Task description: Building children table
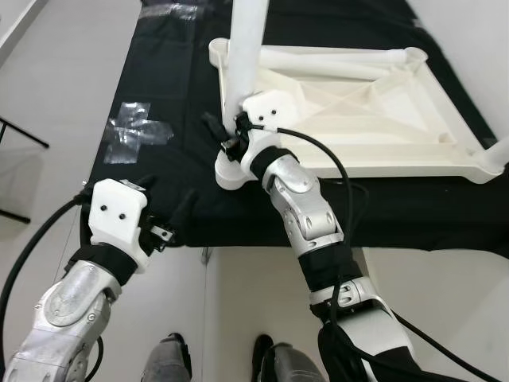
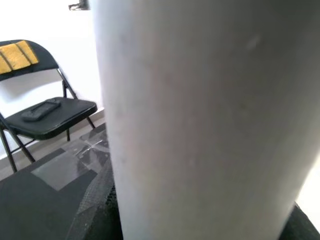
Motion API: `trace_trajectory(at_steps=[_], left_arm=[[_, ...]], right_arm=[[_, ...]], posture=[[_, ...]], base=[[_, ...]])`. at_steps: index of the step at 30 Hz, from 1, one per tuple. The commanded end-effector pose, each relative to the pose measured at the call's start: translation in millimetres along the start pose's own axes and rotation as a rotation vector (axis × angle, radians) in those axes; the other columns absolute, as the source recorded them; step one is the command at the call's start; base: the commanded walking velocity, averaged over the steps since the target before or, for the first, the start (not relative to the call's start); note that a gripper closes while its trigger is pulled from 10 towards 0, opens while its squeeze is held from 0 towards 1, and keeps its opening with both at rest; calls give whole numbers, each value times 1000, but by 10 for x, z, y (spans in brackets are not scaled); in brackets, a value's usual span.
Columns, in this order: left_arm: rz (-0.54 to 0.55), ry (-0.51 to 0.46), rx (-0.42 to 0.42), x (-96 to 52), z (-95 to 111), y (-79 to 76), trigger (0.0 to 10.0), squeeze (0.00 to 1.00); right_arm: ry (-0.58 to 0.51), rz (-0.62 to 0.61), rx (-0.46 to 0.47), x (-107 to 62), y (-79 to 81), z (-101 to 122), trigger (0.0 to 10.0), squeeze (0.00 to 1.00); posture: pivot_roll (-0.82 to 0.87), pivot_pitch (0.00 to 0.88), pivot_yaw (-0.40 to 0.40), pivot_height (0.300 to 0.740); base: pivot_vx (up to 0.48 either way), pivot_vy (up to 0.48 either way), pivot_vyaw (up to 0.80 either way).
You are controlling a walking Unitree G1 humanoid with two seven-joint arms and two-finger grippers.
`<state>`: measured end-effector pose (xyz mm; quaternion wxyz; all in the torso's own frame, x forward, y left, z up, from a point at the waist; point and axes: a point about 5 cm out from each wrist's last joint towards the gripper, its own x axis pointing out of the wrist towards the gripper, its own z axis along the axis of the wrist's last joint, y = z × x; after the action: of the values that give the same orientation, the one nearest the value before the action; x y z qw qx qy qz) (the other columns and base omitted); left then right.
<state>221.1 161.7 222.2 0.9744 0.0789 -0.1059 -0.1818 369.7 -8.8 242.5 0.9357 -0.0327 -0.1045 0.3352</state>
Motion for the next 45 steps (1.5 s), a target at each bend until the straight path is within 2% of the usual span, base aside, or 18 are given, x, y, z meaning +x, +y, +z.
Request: trace_trajectory(at_steps=[1, 2, 5, 6, 7, 9, 11, 12, 13, 14, 15, 16, 25, 29, 30, 31, 39, 45], left_arm=[[0, 8, -4, -13, -40, -18, 10000, 0], [30, 19, -1, -58, -68, 27, 10000, 0], [63, 46, -1, -118, -134, 68, 10000, 0], [74, 60, -3, -145, -173, 74, 10000, 0], [74, 60, -3, -145, -173, 74, 10000, 0], [94, 75, -12, -191, -229, 74, 10000, 0], [98, 74, -19, -197, -234, 73, 10000, 0], [105, 78, -14, -210, -244, 74, 10000, 0], [105, 78, -14, -210, -244, 74, 10000, 0], [114, 89, -7, -254, -263, 68, 10000, 0], [116, 91, -5, -265, -268, 66, 10000, 0], [118, 92, -5, -278, -267, 60, 10000, 0], [123, 93, 18, -298, -229, 7, 10000, 0], [115, 96, 34, -280, -228, -12, 10000, 0], [115, 94, 34, -278, -225, -15, 10000, 0], [112, 89, 34, -274, -211, -20, 10000, 0], [100, 84, 29, -271, -186, -55, 10000, 0], [95, 78, 24, -260, -183, -84, 10000, 0]], right_arm=[[236, 10, 2, -70, -6, -477, 0, 0], [221, 32, -25, 0, -59, -359, 10000, 0], [184, 122, -9, 33, -43, -252, 10000, 0], [142, 166, 3, 37, -42, -164, 10000, 1000], [142, 166, 3, 37, -42, -164, 10000, 1000], [44, 303, -2, 7, -37, 38, 10000, 1000], [31, 340, -9, 4, -38, 63, 10000, 1000], [6, 379, -30, 3, -64, 111, 10000, 75], [6, 379, -30, 3, -64, 111, 10000, 75], [-32, 483, -32, -2, -105, 194, 10000, 75], [-41, 510, -31, -1, -116, 213, 10000, 75], [-35, 538, -36, 1, -119, 212, 10000, 0], [54, 731, -66, -40, -89, 114, 10000, 0], [55, 761, -55, -39, -97, 104, 10000, 0], [56, 767, -56, -37, -101, 104, 9255, 0], [53, 775, -60, -25, -102, 124, 0, 0], [49, 786, -81, -19, -140, 170, 0, 0], [36, 674, -23, -209, -304, -82, 0, 0]], posture=[[168, 275, -171, 740], [175, 274, -175, 740], [179, 274, -175, 740], [183, 272, -174, 740], [183, 272, -174, 740], [180, 273, -172, 740], [180, 273, -172, 740], [189, 278, -171, 740], [189, 278, -171, 740], [195, 284, -169, 740], [195, 284, -169, 740], [203, 291, -172, 740], [244, 327, -179, 740], [244, 327, -179, 740], [246, 331, -182, 740], [247, 341, -187, 740], [232, 355, -189, 740], [174, 358, -188, 740]], base=[[0, 0, 0], [0, 0, 0], [0, 0, 0], [0, 0, 0], [0, 0, 0], [0, 0, 0], [0, 0, 0], [0, 0, 0], [0, 0, 0], [0, 0, 0], [0, 0, 0], [0, 0, 0], [0, 0, 0], [0, 0, 0], [0, 0, 0], [0, 0, 0], [0, 0, 0], [0, 0, 0]])
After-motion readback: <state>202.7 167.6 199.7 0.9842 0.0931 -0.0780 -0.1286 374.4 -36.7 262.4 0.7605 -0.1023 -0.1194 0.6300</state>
